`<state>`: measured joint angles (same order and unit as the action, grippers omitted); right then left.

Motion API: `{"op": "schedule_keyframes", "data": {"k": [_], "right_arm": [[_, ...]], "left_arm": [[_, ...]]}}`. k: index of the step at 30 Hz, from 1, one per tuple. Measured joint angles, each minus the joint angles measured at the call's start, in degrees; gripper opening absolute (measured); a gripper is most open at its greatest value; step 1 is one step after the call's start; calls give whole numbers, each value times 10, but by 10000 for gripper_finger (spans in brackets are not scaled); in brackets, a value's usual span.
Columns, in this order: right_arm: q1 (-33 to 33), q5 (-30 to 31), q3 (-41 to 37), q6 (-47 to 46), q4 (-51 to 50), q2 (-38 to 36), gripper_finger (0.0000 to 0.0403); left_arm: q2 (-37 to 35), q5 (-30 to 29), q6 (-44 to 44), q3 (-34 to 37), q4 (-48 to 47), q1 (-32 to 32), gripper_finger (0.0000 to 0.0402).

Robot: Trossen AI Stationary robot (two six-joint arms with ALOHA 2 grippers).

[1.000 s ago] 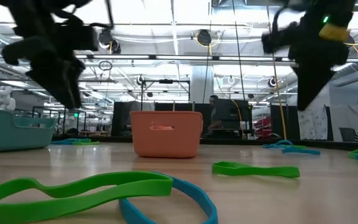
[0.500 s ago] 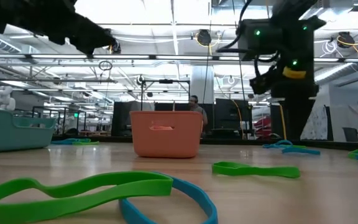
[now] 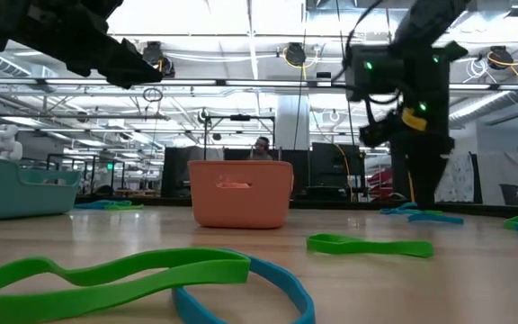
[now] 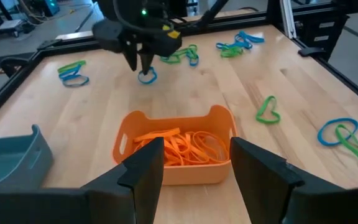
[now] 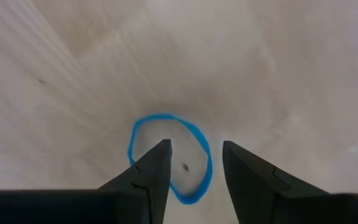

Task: Sort rubber bands into baskets
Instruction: Put the blue rubber band into the green bin

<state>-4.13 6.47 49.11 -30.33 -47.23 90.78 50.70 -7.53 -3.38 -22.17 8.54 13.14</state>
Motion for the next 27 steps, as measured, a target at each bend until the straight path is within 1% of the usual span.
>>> {"op": "schedule_keyframes", "data": {"k": [3, 6, 8, 10, 13, 14, 17, 21, 24, 27], "right_arm": [[-4, -29, -43, 3, 45, -1, 137], [-5, -25, -68, 17, 65, -4, 134], [-4, -9, -69, 17, 66, -4, 120], [-1, -6, -65, 23, 67, -7, 90], [1, -1, -47, 45, 63, -9, 23], [2, 15, -40, 51, 61, -9, 12], [4, 35, -4, 59, 62, -10, 7], [11, 35, 38, 73, 64, -10, 2], [23, 47, 76, 77, 80, -10, 1], [39, 43, 108, 78, 105, -10, 1]], "left_arm": [[0, 0, 0, 0, 0, 0, 192], [0, 0, 1, 0, 0, 0, 192], [0, 0, 1, 0, 1, 0, 192], [0, 0, 1, 0, 1, 0, 192], [4, 0, 10, 0, 6, 0, 192], [7, 0, 13, 0, 9, 0, 192], [21, 7, 16, 0, 34, 0, 192], [54, 48, 20, 0, 85, 0, 192], [87, 66, 30, -1, 129, 0, 192], [130, 69, 31, -1, 173, 0, 192]]}}
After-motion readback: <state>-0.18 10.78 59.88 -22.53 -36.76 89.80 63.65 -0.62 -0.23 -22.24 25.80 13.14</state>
